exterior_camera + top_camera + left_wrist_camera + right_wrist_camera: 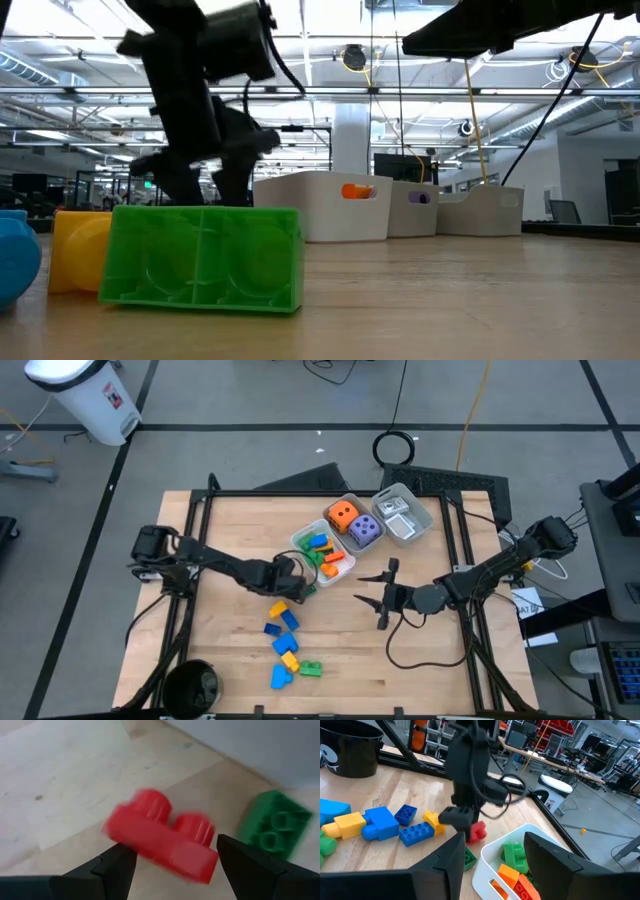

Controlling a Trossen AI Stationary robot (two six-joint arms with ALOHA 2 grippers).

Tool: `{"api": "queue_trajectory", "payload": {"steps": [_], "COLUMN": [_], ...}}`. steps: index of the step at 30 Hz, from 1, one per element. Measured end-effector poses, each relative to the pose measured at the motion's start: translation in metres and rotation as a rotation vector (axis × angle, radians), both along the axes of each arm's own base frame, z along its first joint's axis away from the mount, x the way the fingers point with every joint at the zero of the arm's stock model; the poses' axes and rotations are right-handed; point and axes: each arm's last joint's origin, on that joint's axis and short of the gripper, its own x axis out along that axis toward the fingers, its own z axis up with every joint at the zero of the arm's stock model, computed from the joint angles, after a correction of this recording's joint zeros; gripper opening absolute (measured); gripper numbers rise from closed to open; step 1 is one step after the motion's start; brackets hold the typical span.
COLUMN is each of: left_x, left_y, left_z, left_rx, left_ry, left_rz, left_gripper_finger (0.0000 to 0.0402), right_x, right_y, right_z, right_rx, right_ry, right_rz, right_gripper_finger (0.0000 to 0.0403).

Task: Pick & Place Toys
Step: Put the red game piece into the white bin

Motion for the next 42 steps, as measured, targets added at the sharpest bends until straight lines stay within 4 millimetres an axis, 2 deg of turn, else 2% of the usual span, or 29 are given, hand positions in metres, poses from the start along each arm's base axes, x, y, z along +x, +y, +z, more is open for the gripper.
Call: {"api": "queue_trajectory", "payload": {"steps": [5, 15, 21, 27, 31, 39, 42], "left_x": [0.001, -0.004, -0.01, -0.016, -0.017, -0.016, -0.016], "left_y": [0.012, 0.015, 0.009, 0.001, 0.0, 0.001, 0.006], "left_z": [-0.012, -0.01, 0.003, 0.025, 0.031, 0.028, 0.028], "left_rx": [-0.056, -0.06, -0.029, 0.032, 0.12, 0.361, 0.399], "left_ry": [0.07, 0.136, 0.137, 0.078, 0.128, 0.423, 0.48], "left_rz": [-0.019, -0.081, -0.143, -0.218, -0.449, -1.277, -1.425], "left_gripper_finger": [0.0273, 0.0273, 0.0273, 0.0273, 0.0273, 0.0273, 0.0273], "right_x": [0.0, 0.0, 0.0, 0.0, 0.0, 0.0, 0.0], "right_y": [0.0, 0.0, 0.0, 0.0, 0.0, 0.0, 0.0], "right_z": [0.0, 0.0, 0.0, 0.0, 0.0, 0.0, 0.0], "right_rx": [0.0, -0.002, -0.002, -0.001, 0.0, 0.0, 0.0], "right_ry": [0.0, 0.004, 0.004, 0.003, 0.0, 0.0, 0.001], "right_rz": [0.0, 0.0, 0.0, 0.0, 0.0, 0.0, 0.0], "right_gripper_finger": [0.0177, 0.0174, 0.0173, 0.0169, 0.0171, 0.0171, 0.0171]}}
